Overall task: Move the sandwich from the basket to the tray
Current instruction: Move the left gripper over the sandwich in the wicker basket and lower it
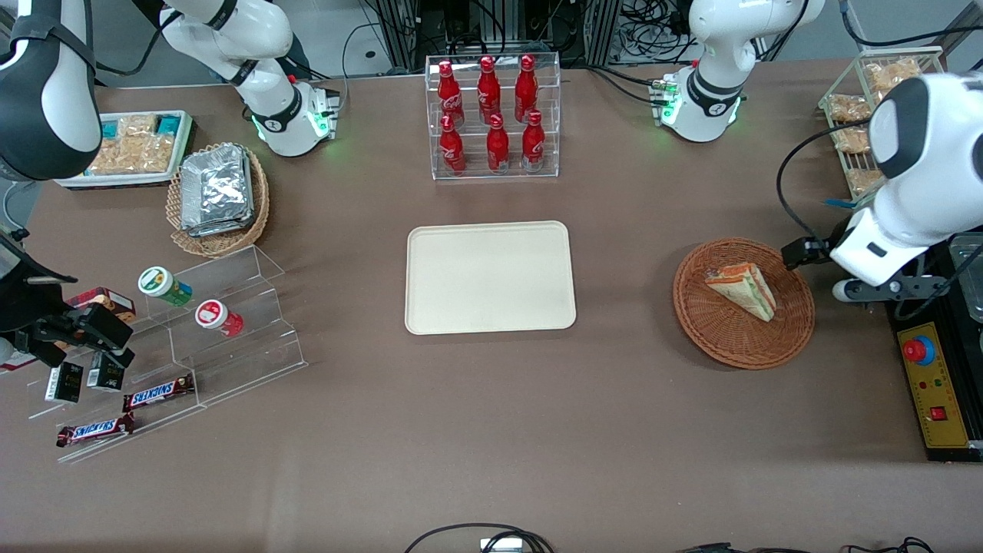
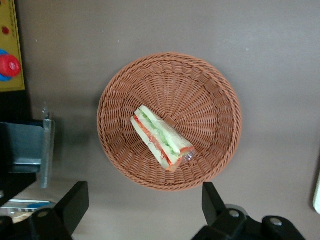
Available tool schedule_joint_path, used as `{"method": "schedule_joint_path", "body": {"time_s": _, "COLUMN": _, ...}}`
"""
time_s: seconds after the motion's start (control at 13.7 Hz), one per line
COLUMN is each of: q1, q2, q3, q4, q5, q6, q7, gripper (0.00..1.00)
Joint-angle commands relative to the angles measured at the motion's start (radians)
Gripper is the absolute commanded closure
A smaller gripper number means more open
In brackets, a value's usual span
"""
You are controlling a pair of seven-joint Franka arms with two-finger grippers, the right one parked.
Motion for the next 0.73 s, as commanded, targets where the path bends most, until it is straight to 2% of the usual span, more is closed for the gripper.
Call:
{"method": "schedule_joint_path", "body": {"time_s": 0.0, "q1": -0.001, "q2": -0.072, "q3": -0.007, "q4": -0.161, "q5": 0.007, "q6": 0.125, "q7": -0.130, "gripper": 0.00}}
{"method": "schedule_joint_path", "body": {"time_s": 0.29, "q1": -0.009, "q2": -0.063, "q3": -0.010, "q4": -0.291, "q5": 0.008, "q6": 0.290, "q7": -0.331, "gripper": 0.00}}
{"method": "schedule_joint_path", "body": {"time_s": 0.66, "q1": 0.002, "q2": -0.055, "q3": -0.007, "q4": -0.392, "q5": 0.008, "q6": 0.418, "q7": -0.446, "gripper": 0.00}}
